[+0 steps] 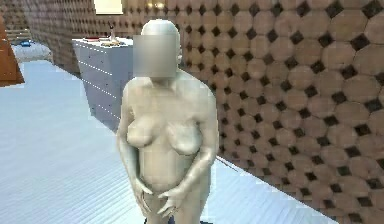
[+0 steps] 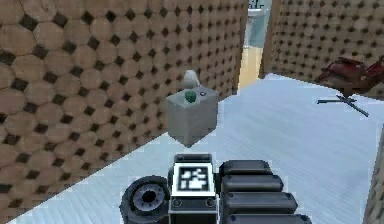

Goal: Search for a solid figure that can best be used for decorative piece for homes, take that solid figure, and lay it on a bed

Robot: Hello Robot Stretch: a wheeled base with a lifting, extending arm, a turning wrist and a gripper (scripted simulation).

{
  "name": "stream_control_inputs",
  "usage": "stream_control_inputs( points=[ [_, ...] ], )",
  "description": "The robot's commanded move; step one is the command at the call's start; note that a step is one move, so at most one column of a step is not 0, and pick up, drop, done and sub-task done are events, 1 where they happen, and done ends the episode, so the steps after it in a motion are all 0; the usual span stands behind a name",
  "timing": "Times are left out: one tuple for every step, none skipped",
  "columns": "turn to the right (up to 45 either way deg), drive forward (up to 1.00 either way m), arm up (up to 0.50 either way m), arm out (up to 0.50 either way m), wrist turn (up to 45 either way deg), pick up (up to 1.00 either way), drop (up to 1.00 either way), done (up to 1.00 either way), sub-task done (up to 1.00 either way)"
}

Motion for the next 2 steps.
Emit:
stream_control_inputs(
  points=[
    [-18.0,0.0,0.0,0.0,0.0,0.0,0.0,0.0,0.0],
    [0.0,0.35,0.0,0.0,0.0,0.0,0.0,0.0,0.0]
  ],
)
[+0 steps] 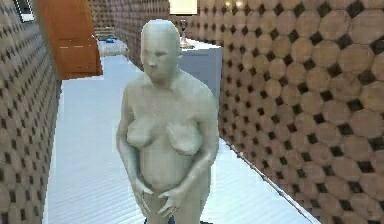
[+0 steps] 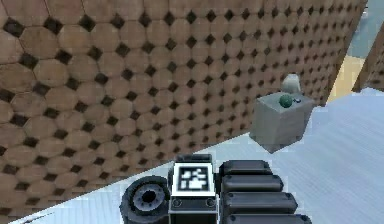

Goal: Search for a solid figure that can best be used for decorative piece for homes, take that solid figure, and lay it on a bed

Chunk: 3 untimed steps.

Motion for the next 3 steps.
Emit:
stream_control_inputs(
  points=[
    [-21.0,0.0,0.0,0.0,0.0,0.0,0.0,0.0,0.0],
    [0.0,1.0,0.0,0.0,0.0,0.0,0.0,0.0,0.0],
    [0.0,1.0,0.0,0.0,0.0,0.0,0.0,0.0,0.0]
  ],
)
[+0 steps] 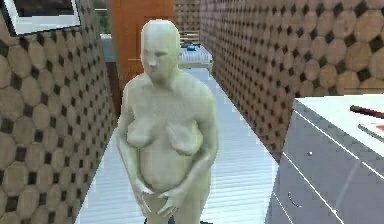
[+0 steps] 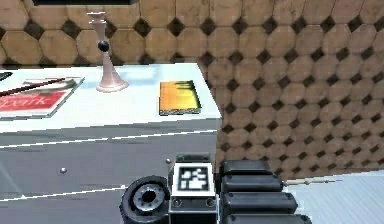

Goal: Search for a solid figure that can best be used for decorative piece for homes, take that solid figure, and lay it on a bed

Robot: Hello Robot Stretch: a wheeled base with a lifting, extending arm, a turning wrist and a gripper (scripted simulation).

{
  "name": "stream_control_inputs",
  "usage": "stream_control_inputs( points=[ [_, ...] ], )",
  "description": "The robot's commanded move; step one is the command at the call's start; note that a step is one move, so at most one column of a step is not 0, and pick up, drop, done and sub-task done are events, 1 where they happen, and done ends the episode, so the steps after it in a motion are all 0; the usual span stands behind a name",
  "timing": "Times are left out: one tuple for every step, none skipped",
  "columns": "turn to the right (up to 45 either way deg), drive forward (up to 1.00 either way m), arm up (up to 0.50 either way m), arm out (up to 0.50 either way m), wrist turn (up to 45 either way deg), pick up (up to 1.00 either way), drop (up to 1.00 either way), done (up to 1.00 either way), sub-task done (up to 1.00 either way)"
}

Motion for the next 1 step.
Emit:
stream_control_inputs(
  points=[
    [-3.0,0.0,0.0,0.0,0.0,0.0,0.0,0.0,0.0]
  ],
)
